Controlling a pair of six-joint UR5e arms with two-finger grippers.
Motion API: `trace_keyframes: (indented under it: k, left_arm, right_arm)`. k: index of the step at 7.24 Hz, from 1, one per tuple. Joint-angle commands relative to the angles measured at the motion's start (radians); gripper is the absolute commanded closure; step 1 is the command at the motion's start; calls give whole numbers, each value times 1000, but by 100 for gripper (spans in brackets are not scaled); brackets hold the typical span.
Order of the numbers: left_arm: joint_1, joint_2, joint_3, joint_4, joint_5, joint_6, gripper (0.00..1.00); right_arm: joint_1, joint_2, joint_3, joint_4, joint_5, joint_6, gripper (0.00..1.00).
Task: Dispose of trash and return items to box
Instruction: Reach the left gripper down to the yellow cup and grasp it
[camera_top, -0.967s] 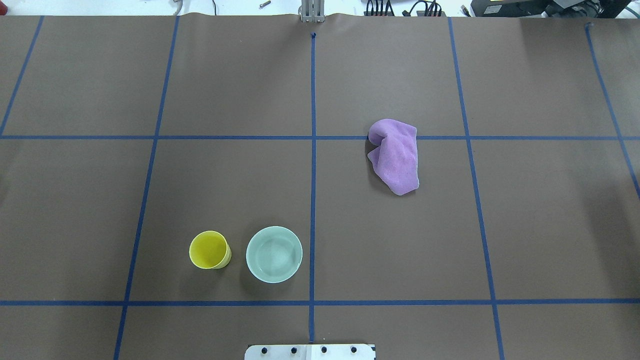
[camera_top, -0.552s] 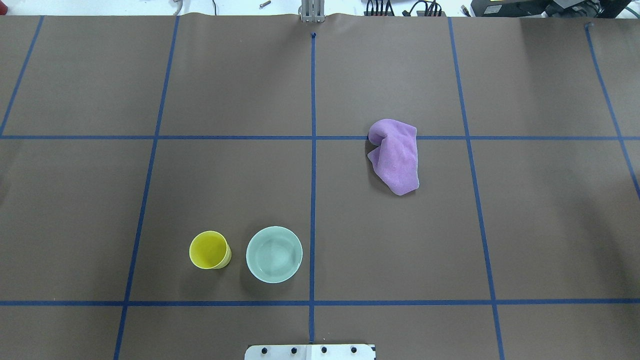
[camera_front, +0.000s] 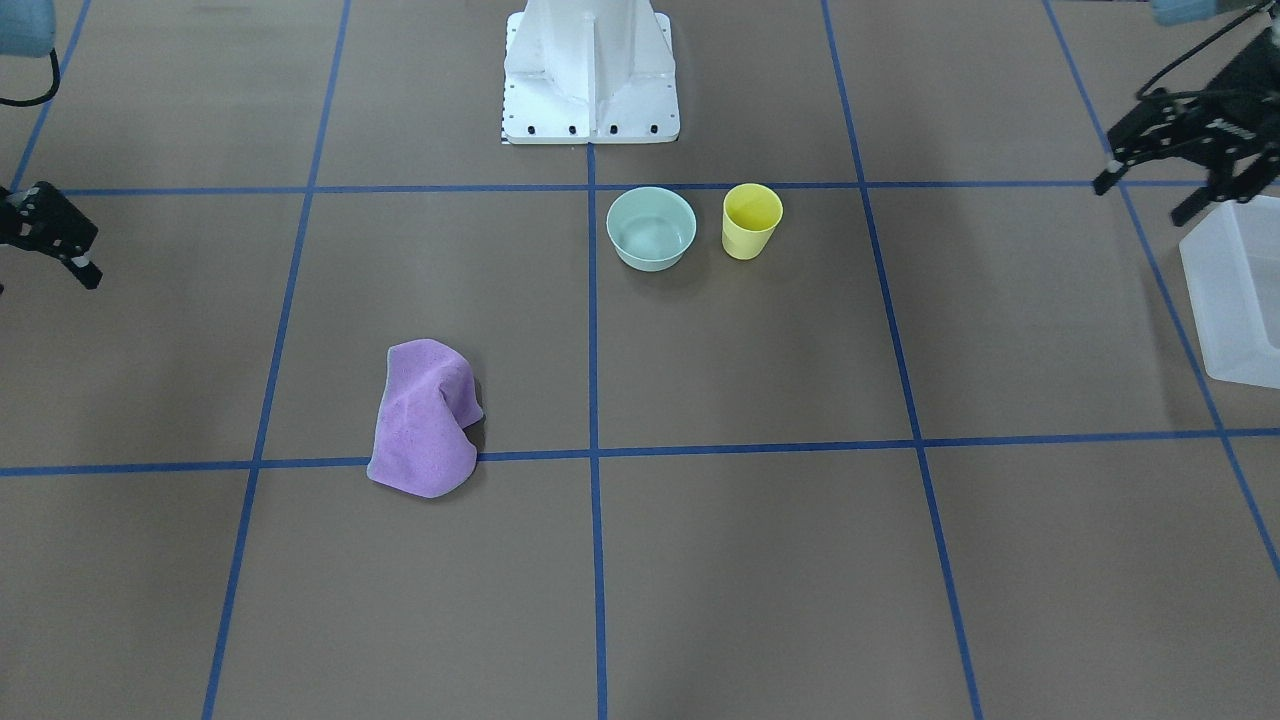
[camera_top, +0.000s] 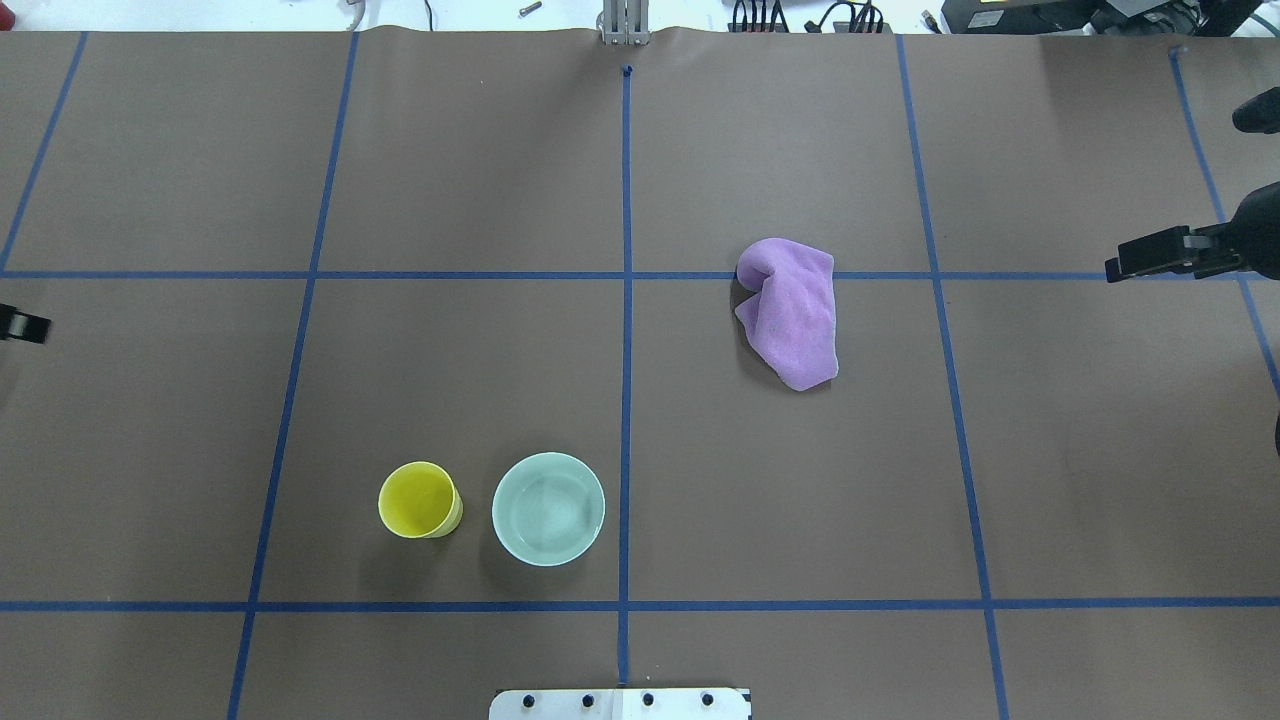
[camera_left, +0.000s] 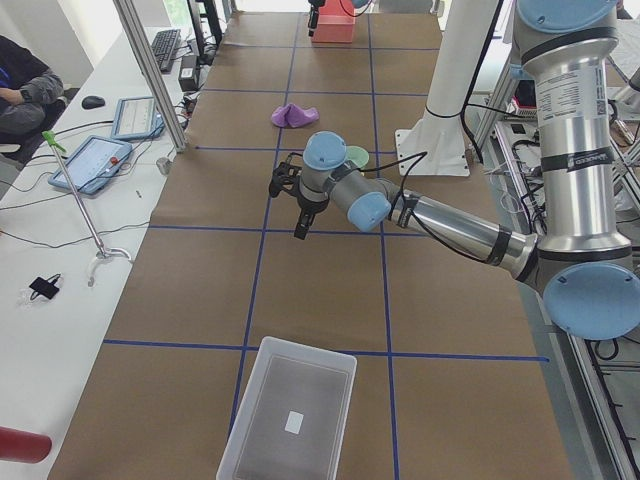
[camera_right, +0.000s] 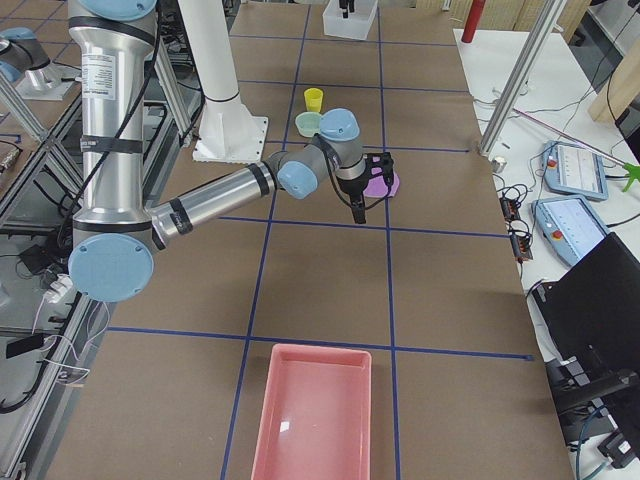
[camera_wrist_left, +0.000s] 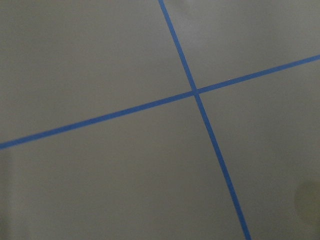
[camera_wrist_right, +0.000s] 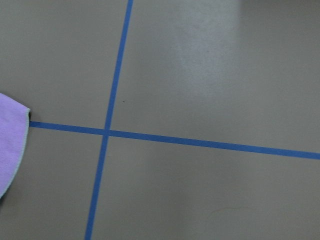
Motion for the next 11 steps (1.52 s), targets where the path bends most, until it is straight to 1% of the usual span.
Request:
trace_keyframes:
  k: [1, 2, 3, 4, 5, 6, 7, 9, 11]
  left_arm:
    - [349, -86, -39, 10, 251, -378, 1]
    - [475, -141, -38, 46, 346, -469, 1]
    - [543, -231, -39, 144, 374, -501, 2]
    - [591, -296, -35, 215, 381, -503, 3]
    - [655, -327, -18, 220, 432, -503, 5]
    - [667, -359, 16, 220, 440, -503, 19]
    - [668, -365, 31, 220, 439, -499, 40]
    - [668, -359, 33, 219, 439, -494, 86]
    - [667, -353, 36, 219, 442, -492, 100]
  right_arm:
    - [-55, 4, 27, -3, -45, 71, 0]
    - [-67, 4, 27, -3, -65, 71, 0]
    - [-72, 4, 27, -3, -71, 71, 0]
    - [-72, 4, 27, -3, -71, 71, 0]
    - [-75, 4, 25, -3, -71, 71, 0]
    - [-78, 2, 25, -3, -77, 71, 0]
    - [-78, 4, 24, -3, -77, 71, 0]
    - [-81, 2, 25, -3, -77, 71, 0]
    - [-83, 1, 25, -3, -85, 71, 0]
